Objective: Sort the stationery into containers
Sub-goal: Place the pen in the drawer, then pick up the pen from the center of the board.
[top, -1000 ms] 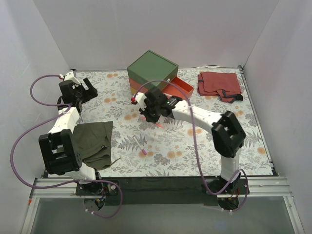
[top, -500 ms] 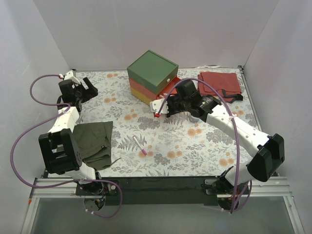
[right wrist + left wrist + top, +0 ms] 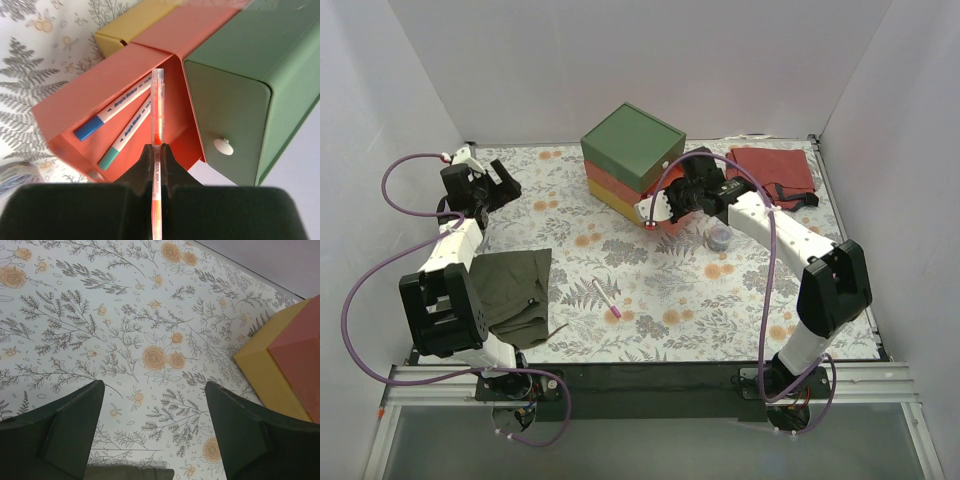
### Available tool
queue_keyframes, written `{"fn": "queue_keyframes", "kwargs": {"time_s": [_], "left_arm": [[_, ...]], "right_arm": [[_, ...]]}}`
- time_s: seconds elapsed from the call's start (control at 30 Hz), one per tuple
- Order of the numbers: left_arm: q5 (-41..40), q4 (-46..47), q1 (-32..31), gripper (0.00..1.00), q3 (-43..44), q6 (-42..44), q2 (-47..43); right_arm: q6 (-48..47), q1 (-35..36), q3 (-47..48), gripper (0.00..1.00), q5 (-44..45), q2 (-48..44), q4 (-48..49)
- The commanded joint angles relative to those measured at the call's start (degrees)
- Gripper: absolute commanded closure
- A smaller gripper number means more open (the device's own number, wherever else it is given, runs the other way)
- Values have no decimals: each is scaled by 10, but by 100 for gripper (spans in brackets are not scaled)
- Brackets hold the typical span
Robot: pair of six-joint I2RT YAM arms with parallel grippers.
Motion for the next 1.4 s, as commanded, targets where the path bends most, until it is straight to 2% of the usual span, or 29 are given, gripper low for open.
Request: {"fn": "queue_keyframes", "kwargs": {"time_s": [0.0, 0.03, 0.1, 0.13, 0.17, 0.4, 0.5, 0.6, 0.63, 0.7, 0.73, 0.83, 0.9, 0.97, 1.0, 1.03, 1.07, 1.13, 1.23, 1.37], "left_arm": [[-1, -11, 6, 17, 21, 1, -5], [-1, -12, 8, 17, 20, 1, -5], [-2, -12, 8, 17, 20, 1, -5], [-2, -13, 10, 17, 20, 1, -5], [-2, -13, 10, 17, 19, 1, -5], [3, -9, 16, 17, 20, -1, 0], [3, -7, 17, 17, 15, -2, -1], [7, -7, 16, 17, 7, -5, -2], [7, -7, 17, 17, 5, -6, -3], [10, -7, 16, 17, 4, -7, -4], [10, -7, 17, 17, 4, -7, -4], [13, -13, 16, 18, 5, -6, -5], [15, -15, 16, 18, 7, -3, -7], [16, -19, 17, 17, 5, -1, -10], [15, -20, 16, 17, 5, -1, -14], [8, -21, 16, 17, 4, -1, -17], [3, -21, 16, 17, -2, -1, -19], [-27, -23, 16, 16, -2, -3, -26], [-64, -16, 16, 14, -2, -1, -30], [-55, -13, 16, 14, 3, 5, -22]], "right_arm": [[-19, -9, 41, 96, 40, 29, 28], [-16, -14, 45, 94, 43, 33, 29], [-1, -18, 56, 78, 49, 41, 29], [6, -23, 60, 65, 52, 43, 29], [12, -24, 64, 57, 61, 45, 30], [67, -30, 84, 52, 68, 15, 29], [139, -30, 105, 46, 36, -14, 22], [328, -24, 148, 38, -19, -36, -9], [417, -23, 162, 37, -76, -37, -57], [463, -11, 174, 37, -148, -38, -116], [478, -4, 166, 37, -214, -40, -142], [567, 38, 125, 39, -298, -31, -143], [673, 61, 129, 41, -332, 19, -136], [760, 75, 149, 41, -308, 67, -118], [832, 84, 154, 36, -308, 108, -103], [857, 91, 140, 12, -285, 119, -77], [888, 99, 136, 9, -260, 127, -55], [927, 123, 146, 9, -217, 157, -45], [964, 146, 159, 22, -163, 194, -56], [982, 165, 167, 28, -112, 224, -63]]}}
